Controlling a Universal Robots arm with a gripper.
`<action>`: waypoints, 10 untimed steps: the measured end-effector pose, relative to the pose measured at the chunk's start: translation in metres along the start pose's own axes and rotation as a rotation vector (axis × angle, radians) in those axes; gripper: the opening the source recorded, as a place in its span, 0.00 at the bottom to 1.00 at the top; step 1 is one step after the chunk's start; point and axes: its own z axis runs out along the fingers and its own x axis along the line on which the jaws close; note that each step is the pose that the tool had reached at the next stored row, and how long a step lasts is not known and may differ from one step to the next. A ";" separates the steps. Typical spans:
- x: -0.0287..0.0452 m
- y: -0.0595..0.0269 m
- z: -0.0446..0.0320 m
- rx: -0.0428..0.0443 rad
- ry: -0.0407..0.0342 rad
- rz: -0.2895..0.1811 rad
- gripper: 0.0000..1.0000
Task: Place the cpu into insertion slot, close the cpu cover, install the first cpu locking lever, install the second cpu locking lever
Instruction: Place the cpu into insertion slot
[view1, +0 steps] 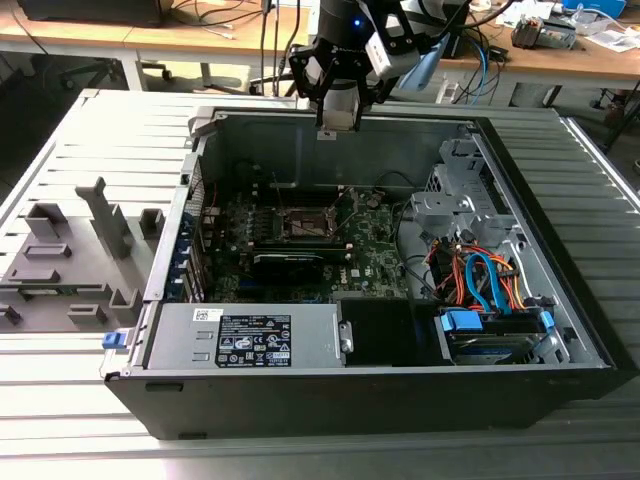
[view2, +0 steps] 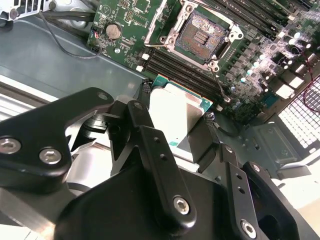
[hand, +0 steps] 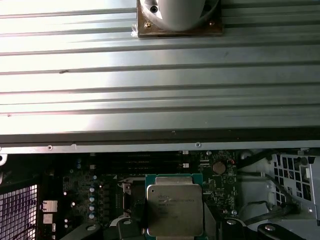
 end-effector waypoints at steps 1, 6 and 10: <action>0.0000 0.0000 0.0001 0.0000 0.0000 0.000 0.54; 0.0000 -0.0001 0.0015 0.0000 0.0000 0.000 0.54; 0.0000 -0.0002 0.0023 0.0000 0.0000 0.000 0.54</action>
